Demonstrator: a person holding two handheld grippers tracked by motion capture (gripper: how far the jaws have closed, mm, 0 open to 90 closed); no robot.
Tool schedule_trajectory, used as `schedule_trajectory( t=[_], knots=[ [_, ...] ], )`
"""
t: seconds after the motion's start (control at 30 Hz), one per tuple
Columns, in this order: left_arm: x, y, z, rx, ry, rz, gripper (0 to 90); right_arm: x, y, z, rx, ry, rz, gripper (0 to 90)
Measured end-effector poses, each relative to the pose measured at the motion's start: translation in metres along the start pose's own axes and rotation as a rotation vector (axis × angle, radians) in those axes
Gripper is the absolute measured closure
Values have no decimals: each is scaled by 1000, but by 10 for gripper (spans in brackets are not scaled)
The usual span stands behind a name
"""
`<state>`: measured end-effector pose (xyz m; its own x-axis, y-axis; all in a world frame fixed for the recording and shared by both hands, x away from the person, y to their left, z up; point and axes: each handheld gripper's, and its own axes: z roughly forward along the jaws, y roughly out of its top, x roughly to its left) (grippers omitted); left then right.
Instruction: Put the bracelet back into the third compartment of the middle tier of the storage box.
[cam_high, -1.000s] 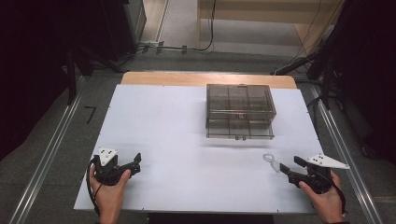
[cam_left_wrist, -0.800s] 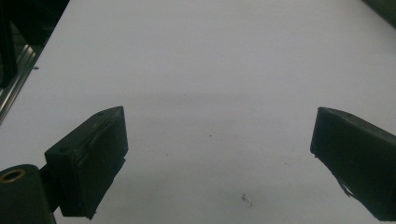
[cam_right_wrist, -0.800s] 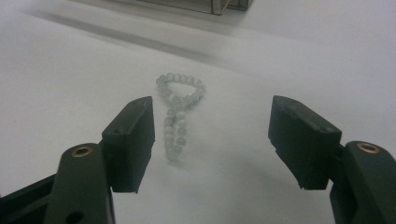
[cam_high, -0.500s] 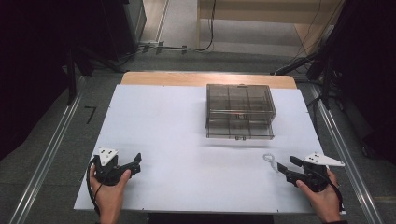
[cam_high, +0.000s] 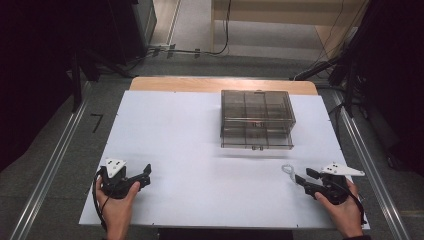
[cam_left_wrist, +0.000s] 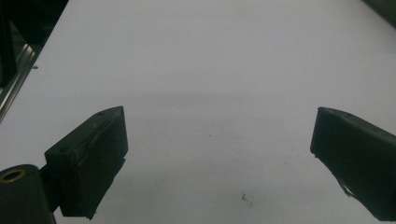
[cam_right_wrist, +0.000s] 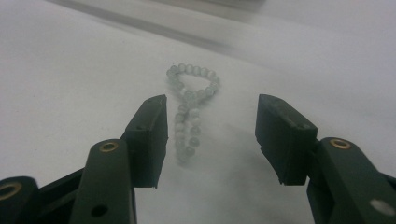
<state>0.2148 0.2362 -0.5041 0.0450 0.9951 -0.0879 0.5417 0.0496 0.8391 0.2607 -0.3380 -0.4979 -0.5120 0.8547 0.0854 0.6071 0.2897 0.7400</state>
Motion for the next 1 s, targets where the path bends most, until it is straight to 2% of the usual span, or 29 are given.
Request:
schedule_trajectory(
  t=[0.27, 0.57, 1.0],
  knots=[
    [0, 0, 0, 0, 0, 0, 41, 0, 1, 2, 14, -15, 1, 508],
    [0, 0, 0, 1, -2, 0, 41, 5, 3, 5, 29, -7, -8, 646],
    [0, 0, 0, 1, -1, -1, 41, 8, 5, 9, 44, -11, -8, 726]
  ],
)
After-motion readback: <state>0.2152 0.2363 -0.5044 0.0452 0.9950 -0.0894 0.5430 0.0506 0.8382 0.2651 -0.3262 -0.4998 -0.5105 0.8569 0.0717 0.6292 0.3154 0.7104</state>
